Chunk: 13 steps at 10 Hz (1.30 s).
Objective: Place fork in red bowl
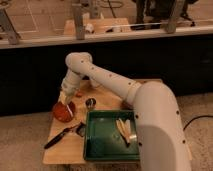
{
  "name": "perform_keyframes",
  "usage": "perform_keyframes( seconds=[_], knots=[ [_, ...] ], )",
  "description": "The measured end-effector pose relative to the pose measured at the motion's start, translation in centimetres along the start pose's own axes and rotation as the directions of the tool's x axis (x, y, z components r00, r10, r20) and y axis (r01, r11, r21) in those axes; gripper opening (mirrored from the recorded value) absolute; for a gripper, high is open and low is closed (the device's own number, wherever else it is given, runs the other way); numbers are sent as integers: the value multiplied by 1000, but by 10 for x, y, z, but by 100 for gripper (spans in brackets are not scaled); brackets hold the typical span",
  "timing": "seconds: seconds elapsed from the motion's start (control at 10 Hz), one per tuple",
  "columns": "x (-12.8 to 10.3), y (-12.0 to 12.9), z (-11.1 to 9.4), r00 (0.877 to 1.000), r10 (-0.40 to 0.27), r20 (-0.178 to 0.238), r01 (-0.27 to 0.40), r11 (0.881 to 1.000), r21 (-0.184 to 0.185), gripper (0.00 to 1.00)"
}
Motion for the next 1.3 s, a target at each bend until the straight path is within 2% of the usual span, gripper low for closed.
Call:
perform_keyframes(
  seconds=[0.3,0.6,1.3],
  knots=[
    [6,-4,11,1000,-5,19,5,1000,23,0],
    [17,-5,16,1000,-11,28,10,999,30,0],
    [41,31,36,1000,17,-8,-17,999,51,1]
  ],
)
